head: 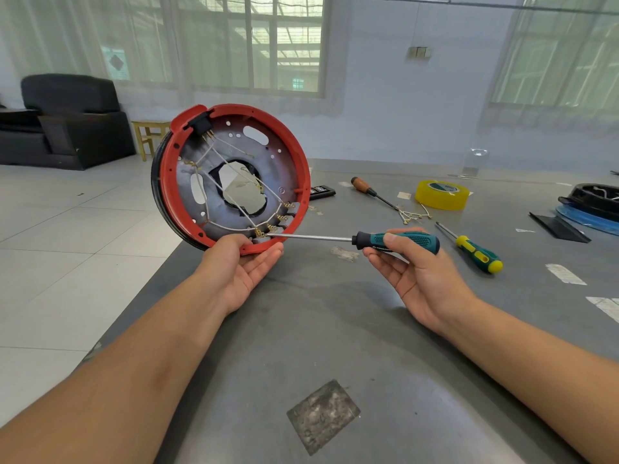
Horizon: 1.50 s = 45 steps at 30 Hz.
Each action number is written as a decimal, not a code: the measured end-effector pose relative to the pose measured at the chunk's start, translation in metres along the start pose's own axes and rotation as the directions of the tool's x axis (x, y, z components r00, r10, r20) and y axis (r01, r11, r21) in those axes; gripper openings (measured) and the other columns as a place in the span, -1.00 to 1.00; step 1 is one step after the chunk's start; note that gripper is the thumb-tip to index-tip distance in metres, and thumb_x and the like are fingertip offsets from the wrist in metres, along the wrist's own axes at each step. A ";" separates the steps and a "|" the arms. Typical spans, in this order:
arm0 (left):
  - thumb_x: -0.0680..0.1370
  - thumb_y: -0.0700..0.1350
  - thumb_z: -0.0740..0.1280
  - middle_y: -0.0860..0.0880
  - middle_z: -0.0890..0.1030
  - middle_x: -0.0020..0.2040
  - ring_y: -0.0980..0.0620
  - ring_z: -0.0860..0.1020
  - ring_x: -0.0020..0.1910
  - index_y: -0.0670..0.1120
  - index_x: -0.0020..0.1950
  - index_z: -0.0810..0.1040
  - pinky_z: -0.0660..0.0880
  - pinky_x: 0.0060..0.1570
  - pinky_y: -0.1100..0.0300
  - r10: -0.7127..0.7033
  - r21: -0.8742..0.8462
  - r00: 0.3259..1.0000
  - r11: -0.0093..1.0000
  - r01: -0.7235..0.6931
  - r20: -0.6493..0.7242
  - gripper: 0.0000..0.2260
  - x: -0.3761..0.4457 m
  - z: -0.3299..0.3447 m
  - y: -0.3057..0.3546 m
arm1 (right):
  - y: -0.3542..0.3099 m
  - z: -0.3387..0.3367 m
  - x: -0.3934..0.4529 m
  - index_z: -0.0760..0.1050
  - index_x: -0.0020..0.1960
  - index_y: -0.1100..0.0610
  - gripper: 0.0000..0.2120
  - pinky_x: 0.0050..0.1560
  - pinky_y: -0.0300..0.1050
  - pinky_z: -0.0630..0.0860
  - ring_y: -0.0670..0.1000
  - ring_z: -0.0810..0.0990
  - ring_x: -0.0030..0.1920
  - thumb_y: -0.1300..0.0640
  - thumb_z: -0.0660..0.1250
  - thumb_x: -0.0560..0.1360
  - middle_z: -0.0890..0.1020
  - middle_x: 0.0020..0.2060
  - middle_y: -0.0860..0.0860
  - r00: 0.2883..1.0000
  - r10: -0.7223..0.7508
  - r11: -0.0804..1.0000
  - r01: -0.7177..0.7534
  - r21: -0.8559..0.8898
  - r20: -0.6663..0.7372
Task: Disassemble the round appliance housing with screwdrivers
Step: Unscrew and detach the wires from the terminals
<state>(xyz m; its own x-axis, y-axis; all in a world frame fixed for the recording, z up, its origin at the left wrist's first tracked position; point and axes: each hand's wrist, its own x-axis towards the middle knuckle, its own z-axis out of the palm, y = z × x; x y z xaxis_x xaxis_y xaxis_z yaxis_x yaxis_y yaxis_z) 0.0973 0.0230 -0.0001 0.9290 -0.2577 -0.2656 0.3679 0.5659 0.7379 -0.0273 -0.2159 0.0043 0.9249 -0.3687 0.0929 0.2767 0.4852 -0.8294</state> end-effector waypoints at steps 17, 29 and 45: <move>0.67 -0.32 0.15 -0.34 0.74 -0.07 -0.21 0.77 -0.15 -0.39 0.25 0.52 0.69 -0.34 0.11 0.017 0.034 1.000 0.999 -0.017 0.012 -0.76 0.003 0.000 -0.004 | -0.016 -0.021 0.016 0.52 0.17 0.23 -0.52 -0.20 -0.16 0.67 0.15 0.77 -0.08 0.13 0.58 0.32 0.73 0.01 0.26 0.994 0.048 0.995 -0.039 0.087 -0.102; 0.66 -0.32 0.16 -0.34 0.74 -0.07 -0.21 0.77 -0.14 -0.35 0.16 0.53 0.68 -0.33 0.12 0.014 0.037 1.000 0.999 -0.015 0.020 -0.80 0.004 -0.002 -0.005 | -0.027 -0.050 0.029 0.52 0.14 0.32 -0.62 -0.16 -0.11 0.68 0.20 0.75 -0.09 0.22 0.49 0.38 0.70 0.05 0.31 0.986 0.155 0.974 -0.142 -0.175 0.063; 0.66 -0.33 0.15 -0.36 0.73 -0.04 -0.24 0.77 -0.10 -0.39 0.14 0.54 0.71 -0.27 0.05 0.004 0.117 0.999 0.993 -0.010 0.051 -0.79 0.001 0.000 -0.006 | -0.011 -0.052 0.022 0.59 0.01 -0.23 -0.76 -0.04 -0.41 0.51 -0.22 0.62 0.01 -0.09 0.59 0.42 0.65 -0.05 -0.32 0.925 0.019 0.121 0.374 -0.919 0.379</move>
<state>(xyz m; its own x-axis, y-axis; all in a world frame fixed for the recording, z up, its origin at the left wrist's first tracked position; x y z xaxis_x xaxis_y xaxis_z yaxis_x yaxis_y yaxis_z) 0.0958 0.0194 -0.0048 0.9273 -0.2951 -0.2302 0.3510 0.4727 0.8083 -0.0236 -0.2710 -0.0131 0.9598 -0.0312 0.2791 0.1401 -0.8081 -0.5722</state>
